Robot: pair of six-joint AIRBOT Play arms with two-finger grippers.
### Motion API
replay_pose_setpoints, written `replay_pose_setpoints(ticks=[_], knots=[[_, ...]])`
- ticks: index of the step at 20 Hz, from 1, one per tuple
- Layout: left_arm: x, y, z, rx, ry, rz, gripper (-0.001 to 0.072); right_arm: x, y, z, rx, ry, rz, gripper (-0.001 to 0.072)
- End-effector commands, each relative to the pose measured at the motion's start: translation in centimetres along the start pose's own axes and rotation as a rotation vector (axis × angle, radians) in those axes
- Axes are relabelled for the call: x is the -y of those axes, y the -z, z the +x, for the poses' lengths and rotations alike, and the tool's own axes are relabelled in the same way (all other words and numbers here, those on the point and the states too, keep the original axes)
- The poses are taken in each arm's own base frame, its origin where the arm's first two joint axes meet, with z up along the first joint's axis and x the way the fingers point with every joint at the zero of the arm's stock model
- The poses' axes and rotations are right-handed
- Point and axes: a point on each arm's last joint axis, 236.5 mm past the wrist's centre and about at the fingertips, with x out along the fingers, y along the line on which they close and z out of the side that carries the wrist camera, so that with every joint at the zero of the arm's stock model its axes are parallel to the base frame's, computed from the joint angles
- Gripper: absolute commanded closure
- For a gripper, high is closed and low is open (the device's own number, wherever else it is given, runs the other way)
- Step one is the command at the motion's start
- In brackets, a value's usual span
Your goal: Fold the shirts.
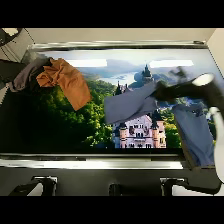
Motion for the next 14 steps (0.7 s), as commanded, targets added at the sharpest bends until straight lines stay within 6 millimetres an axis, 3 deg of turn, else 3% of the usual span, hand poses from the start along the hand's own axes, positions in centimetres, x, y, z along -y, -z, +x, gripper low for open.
replay_pose_setpoints(ticks=[1, 4, 11, 14], knots=[[-0.7, 0.1, 0.0, -0.004, -0.030, 0.020, 0.0684, 3.1, -3.8, -9.9, 0.165, 0.098, 0.085, 0.0671], [-0.7, 0.1, 0.0, -0.004, -0.030, 0.020, 0.0684, 5.5, -4.2, -15.7, 0.264, 0.122, 0.195, 0.0671], [-0.5, -0.1, -0.3, 0.003, -0.028, 0.051, 0.0684, 9.7, -3.5, -25.7, 0.491, 0.156, 0.439, 0.0670], [-0.5, -0.1, -0.4, 0.004, -0.029, 0.059, 0.0684, 10.6, -1.9, -28.8, 0.541, 0.179, 0.486, 0.0670]])
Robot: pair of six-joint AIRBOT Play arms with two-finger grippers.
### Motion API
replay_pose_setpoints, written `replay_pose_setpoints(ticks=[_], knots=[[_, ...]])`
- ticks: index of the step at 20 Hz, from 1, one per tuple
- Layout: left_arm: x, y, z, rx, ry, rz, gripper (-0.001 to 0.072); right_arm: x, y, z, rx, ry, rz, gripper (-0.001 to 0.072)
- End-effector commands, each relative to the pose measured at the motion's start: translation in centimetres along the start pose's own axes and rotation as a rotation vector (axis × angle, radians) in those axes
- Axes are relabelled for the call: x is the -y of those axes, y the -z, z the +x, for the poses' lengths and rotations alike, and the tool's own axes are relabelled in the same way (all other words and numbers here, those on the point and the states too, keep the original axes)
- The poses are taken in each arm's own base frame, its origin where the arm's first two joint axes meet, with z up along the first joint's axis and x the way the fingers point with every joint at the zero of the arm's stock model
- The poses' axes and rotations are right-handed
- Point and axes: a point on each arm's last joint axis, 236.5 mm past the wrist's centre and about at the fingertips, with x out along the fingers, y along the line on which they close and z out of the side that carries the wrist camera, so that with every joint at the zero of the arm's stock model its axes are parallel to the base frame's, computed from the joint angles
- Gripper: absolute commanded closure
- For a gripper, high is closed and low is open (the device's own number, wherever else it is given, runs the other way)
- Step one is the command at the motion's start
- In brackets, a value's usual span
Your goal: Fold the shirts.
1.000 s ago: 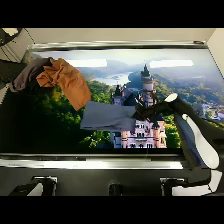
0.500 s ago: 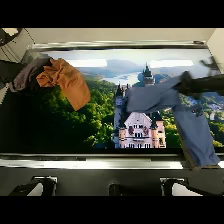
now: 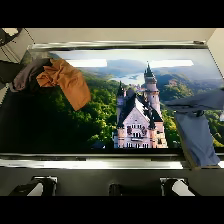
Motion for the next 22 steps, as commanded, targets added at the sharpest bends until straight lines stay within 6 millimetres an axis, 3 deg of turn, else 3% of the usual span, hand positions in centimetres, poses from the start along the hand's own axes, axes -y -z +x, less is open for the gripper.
replay_pose_setpoints(ticks=[1, 4, 8, 10, 13, 17, 19, 22], knots=[[0.1, -0.1, -0.2, 0.006, -0.001, 0.026, 0.0684, 2.5, -0.8, -3.9, 0.073, 0.046, 0.086, 0.0670], [0.5, -0.4, -0.8, 0.020, 0.000, 0.052, 0.0684, 5.6, -0.6, -5.3, 0.082, 0.145, 0.180, 0.0669], [1.2, -0.8, -1.8, 0.043, 0.002, 0.067, 0.0684, 11.5, -0.3, -6.4, 0.098, 0.390, 0.207, 0.0669], [1.4, -0.9, -2.1, 0.049, 0.003, 0.070, 0.0684, 15.8, 2.0, -6.1, 0.049, 0.526, 0.240, 0.0669], [1.4, -0.9, -2.1, 0.049, 0.003, 0.071, 0.0684, 22.0, 7.3, -4.5, -0.014, 0.675, 0.277, 0.0668], [1.4, -0.9, -2.1, 0.050, 0.003, 0.070, 0.0683, 25.9, 12.6, -0.8, -0.088, 0.688, 0.309, 0.0666], [1.4, -0.9, -2.1, 0.050, 0.003, 0.070, 0.0684, 27.0, 13.7, 0.0, -0.107, 0.704, 0.315, 0.0661], [1.3, -0.9, -2.0, 0.049, 0.003, 0.069, 0.0684, 27.3, 14.0, 0.1, -0.109, 0.708, 0.322, 0.0592]])
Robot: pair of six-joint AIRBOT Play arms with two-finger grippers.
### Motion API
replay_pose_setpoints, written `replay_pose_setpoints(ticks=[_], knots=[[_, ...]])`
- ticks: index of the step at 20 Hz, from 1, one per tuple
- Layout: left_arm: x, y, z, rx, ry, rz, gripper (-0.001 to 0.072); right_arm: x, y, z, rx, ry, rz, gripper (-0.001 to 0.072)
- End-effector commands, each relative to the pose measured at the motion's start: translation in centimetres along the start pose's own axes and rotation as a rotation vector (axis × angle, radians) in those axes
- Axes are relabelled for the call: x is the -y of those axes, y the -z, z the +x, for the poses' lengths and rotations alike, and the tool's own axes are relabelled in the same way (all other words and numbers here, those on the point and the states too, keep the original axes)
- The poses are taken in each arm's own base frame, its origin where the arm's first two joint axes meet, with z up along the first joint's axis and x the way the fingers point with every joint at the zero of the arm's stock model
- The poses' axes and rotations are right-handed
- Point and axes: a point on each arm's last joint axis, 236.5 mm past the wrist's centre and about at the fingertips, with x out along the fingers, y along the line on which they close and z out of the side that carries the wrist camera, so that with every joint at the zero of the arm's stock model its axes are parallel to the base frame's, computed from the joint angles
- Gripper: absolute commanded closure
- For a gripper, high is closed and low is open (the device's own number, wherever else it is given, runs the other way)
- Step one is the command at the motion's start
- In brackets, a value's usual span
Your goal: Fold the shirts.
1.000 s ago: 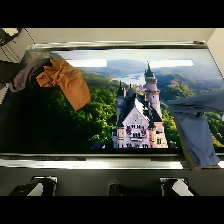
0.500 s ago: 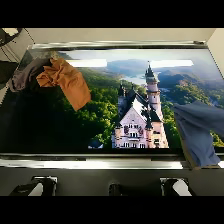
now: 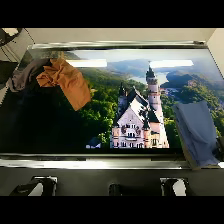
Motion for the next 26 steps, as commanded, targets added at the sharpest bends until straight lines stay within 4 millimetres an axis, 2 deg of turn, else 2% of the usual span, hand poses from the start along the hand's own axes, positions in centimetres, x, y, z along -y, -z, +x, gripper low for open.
replay_pose_setpoints(ticks=[1, 2, 3, 4, 5, 6, 7, 8, 9, 10, 11, 12, 13, 14, 15, 16, 17, 18, 19, 20, 21, 24, 26], knots=[[0.0, 0.0, 0.0, 0.002, -0.001, 0.000, 0.0684, 0.9, 0.7, 1.3, -0.008, 0.024, 0.008, 0.0397], [0.0, -0.2, 0.0, 0.009, -0.002, -0.006, 0.0684, 0.7, 0.5, 1.1, -0.003, 0.019, -0.008, 0.0106], [0.0, -0.7, -0.1, 0.030, -0.003, -0.028, 0.0684, 0.4, -0.4, 0.4, 0.030, 0.012, -0.055, 0.0031], [0.2, -1.7, -0.3, 0.064, 0.002, -0.044, 0.0684, -0.1, -1.9, -0.8, 0.083, 0.002, -0.117, 0.0032], [0.6, -3.2, -0.9, 0.110, 0.004, -0.035, 0.0684, -1.1, -4.3, -3.2, 0.179, -0.021, -0.180, 0.0032], [1.0, -5.0, -1.7, 0.163, 0.001, -0.017, 0.0685, -2.5, -7.1, -6.3, 0.303, -0.056, -0.216, 0.0033], [1.3, -7.1, -2.7, 0.223, -0.010, 0.009, 0.0687, -4.8, -10.1, -10.9, 0.459, -0.136, -0.225, 0.0041], [1.3, -8.7, -3.4, 0.258, -0.031, 0.043, 0.0687, -8.0, -12.5, -16.5, 0.623, -0.261, -0.232, 0.0043], [0.7, -9.9, -3.6, 0.268, -0.069, 0.085, 0.0687, -11.6, -13.4, -22.2, 0.767, -0.406, -0.275, 0.0044], [-0.6, -10.1, -3.0, 0.240, -0.130, 0.134, 0.0687, -15.7, -12.6, -27.7, 0.887, -0.558, -0.371, 0.0045], [-3.1, -9.2, -1.6, 0.163, -0.224, 0.171, 0.0688, -19.7, -10.2, -32.4, 0.960, -0.718, -0.464, 0.0045], [-5.9, -7.2, 0.0, 0.062, -0.317, 0.185, 0.0687, -23.0, -6.9, -34.8, 0.958, -0.847, -0.538, 0.0045], [-8.8, -4.0, 1.8, -0.084, -0.412, 0.186, 0.0687, -25.9, -2.9, -35.2, 0.905, -0.925, -0.633, 0.0045], [-10.9, -0.1, 3.3, -0.241, -0.472, 0.158, 0.0683, -28.2, 1.0, -33.1, 0.816, -0.922, -0.758, 0.0045], [-12.2, 4.5, 4.6, -0.416, -0.490, 0.105, 0.0607, -29.6, 4.4, -29.5, 0.690, -0.866, -0.860, 0.0045], [-12.6, 9.0, 5.3, -0.581, -0.482, 0.044, 0.0367, -30.0, 8.0, -24.4, 0.516, -0.754, -0.938, 0.0044], [-12.4, 14.0, 5.4, -0.761, -0.462, -0.029, 0.0097, -29.4, 10.9, -19.5, 0.359, -0.623, -0.982, 0.0044], [-12.0, 18.0, 5.0, -0.897, -0.435, -0.070, 0.0020, -28.4, 13.8, -14.9, 0.210, -0.495, -1.024, 0.0044], [-11.6, 21.2, 4.8, -0.968, -0.416, -0.090, 0.0022, -27.6, 16.5, -11.6, 0.091, -0.410, -1.071, 0.0044], [-11.5, 23.2, 4.7, -0.979, -0.410, -0.091, 0.0037, -26.9, 18.6, -9.1, 0.003, -0.341, -1.123, 0.0042], [-11.3, 24.6, 4.5, -0.943, -0.415, -0.097, 0.0038, -26.6, 20.1, -7.6, -0.046, -0.297, -1.163, 0.0040], [-10.4, 26.9, 2.9, -0.837, -0.420, -0.106, 0.0037, -26.7, 22.6, -5.5, -0.101, -0.253, -1.229, 0.0038], [-10.1, 27.2, 2.1, -0.815, -0.419, -0.102, 0.0037, -26.8, 22.9, -5.3, -0.110, -0.251, -1.231, 0.0039]])
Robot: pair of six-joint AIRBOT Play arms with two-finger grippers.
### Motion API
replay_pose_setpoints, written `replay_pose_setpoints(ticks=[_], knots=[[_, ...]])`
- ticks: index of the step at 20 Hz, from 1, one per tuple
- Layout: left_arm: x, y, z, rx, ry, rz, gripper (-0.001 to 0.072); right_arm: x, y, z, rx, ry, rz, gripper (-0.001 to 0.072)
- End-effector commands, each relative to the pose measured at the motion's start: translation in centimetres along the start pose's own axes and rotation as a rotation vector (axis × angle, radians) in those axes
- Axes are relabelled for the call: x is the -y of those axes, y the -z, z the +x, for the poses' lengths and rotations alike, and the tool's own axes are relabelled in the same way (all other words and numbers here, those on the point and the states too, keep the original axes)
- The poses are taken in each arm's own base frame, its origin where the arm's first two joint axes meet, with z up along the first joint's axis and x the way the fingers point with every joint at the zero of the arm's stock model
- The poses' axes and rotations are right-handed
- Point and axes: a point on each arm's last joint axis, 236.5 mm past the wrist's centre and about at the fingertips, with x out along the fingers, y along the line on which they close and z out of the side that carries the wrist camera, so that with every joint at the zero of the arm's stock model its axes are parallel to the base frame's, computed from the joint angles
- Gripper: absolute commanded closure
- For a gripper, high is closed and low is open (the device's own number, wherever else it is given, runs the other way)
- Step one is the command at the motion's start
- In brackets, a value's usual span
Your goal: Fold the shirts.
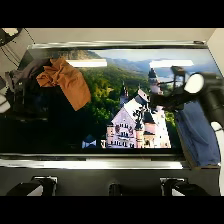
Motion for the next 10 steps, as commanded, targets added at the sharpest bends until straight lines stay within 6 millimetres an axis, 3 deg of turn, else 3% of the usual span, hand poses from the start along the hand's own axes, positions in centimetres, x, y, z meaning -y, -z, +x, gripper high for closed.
replay_pose_setpoints(ticks=[1, 10], knots=[[-0.03, 2.37, 0.71, 0.026, -0.001, -0.016, 0.0037, -0.88, 2.01, 1.88, -0.097, 0.029, -0.031, 0.0039], [-0.02, 2.31, 0.83, 0.024, -0.001, -0.015, 0.0036, -0.89, 2.02, 1.89, -0.097, 0.028, -0.031, 0.0039]])
